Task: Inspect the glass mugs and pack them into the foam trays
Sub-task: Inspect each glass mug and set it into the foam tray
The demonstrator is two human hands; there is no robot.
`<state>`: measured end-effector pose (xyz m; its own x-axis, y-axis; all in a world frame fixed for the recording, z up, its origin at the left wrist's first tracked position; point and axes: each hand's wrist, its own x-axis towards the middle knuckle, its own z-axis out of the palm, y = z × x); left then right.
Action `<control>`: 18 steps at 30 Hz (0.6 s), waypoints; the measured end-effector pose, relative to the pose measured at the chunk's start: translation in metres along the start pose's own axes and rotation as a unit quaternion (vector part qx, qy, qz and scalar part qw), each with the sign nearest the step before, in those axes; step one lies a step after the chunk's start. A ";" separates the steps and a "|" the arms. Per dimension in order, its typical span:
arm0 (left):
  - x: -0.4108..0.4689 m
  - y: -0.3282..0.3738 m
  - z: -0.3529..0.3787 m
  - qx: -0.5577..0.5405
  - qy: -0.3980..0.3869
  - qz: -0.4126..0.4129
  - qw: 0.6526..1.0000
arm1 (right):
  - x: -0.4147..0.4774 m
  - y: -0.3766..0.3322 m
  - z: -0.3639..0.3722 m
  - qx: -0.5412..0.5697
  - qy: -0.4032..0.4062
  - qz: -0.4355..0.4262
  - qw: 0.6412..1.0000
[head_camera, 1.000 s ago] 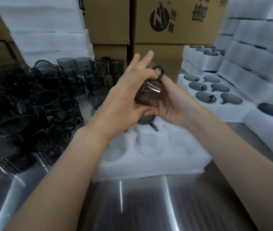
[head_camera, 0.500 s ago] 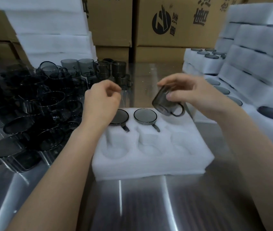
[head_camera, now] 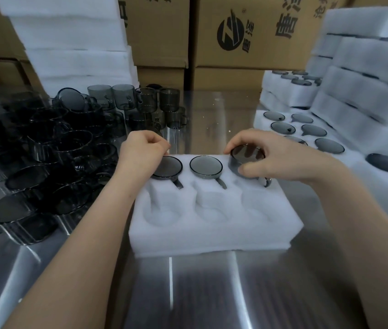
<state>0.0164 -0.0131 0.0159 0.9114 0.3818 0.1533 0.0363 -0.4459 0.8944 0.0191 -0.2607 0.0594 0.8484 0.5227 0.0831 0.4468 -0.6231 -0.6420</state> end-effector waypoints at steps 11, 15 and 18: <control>0.002 -0.001 0.001 -0.032 0.050 -0.004 0.998 | 0.010 0.000 0.023 -0.206 -0.147 0.104 0.962; 0.005 0.003 -0.008 -0.016 0.155 0.049 0.987 | 0.010 0.004 0.019 -0.134 -0.117 0.090 0.980; 0.011 0.004 -0.012 0.027 0.144 0.081 0.986 | 0.014 0.007 0.026 -0.069 0.027 0.064 0.995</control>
<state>0.0219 -0.0007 0.0260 0.7535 0.5121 0.4123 -0.0715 -0.5596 0.8257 0.0265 -0.2423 0.0363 0.9132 0.4043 0.0509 0.3660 -0.7587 -0.5389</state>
